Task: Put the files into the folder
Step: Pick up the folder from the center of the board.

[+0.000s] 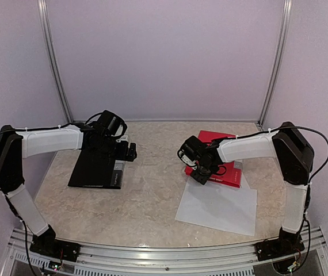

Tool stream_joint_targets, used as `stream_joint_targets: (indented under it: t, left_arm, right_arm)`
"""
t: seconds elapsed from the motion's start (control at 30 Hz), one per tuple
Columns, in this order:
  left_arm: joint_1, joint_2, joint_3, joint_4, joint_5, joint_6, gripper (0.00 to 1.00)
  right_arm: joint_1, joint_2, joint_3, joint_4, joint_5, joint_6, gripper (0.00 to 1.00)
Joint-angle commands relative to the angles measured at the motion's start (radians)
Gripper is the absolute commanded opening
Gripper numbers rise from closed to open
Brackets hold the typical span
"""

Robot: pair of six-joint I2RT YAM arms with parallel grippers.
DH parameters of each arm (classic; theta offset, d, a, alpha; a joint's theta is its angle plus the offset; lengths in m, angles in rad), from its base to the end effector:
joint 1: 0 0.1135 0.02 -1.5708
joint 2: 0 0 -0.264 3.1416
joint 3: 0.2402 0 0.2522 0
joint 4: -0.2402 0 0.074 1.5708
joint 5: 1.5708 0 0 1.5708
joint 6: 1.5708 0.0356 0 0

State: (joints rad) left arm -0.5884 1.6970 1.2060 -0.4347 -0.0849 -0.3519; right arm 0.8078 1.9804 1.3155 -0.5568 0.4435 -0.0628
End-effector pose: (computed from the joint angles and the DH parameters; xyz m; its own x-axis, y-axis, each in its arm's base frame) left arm 0.3039 -0.1992 0.2253 -0.7999 0.1209 -0.5878 0.2502 0.9575 -0.1436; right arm 0.2814 0.2722 0.1520 -0.6135 -0.7237 -0.3161 -0.5911 0.6863 -0.4239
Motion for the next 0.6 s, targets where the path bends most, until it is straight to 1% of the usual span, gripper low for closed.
stream_joint_targets:
  t: [0.0,0.3,0.47,0.57]
  left_arm:
    - [-0.003,-0.011,-0.014,0.000,0.001,-0.010,0.99]
    - [-0.010,0.016,-0.013,0.008,-0.006,-0.010,0.99]
    - [-0.010,0.025,-0.018,0.014,-0.006,-0.011,0.99]
    - [-0.010,0.029,-0.027,0.021,-0.004,-0.016,0.99]
  right_arm:
    - [0.009,-0.003,0.010,-0.004,0.030,-0.014,0.49]
    - [0.009,0.013,0.019,0.027,0.069,-0.034,0.35]
    - [0.009,0.028,0.018,0.049,0.115,-0.044,0.35]
    - [0.010,0.031,0.013,0.065,0.116,-0.056,0.39]
